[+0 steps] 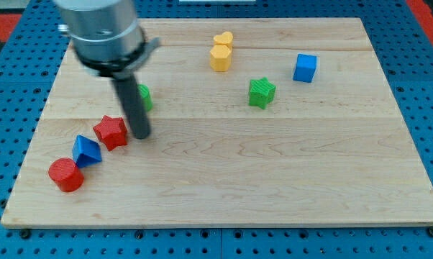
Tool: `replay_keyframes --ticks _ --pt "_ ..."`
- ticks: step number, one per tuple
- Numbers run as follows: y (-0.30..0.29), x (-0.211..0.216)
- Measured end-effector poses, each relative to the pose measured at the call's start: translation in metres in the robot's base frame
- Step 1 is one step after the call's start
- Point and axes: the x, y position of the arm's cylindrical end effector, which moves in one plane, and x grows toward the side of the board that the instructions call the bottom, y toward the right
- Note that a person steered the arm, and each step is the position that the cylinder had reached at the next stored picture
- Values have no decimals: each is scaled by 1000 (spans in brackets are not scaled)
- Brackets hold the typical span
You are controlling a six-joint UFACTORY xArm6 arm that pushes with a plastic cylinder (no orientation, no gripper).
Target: Slide the blue cube closer to the yellow hexagon
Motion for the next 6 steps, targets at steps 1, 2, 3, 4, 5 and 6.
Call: replay_keyframes --ticks 1,2,3,4,5,6 --pt "134 51" --pt "281 7" --pt "380 -91" --pt "349 -159" --pt "258 -142" --pt "179 -130"
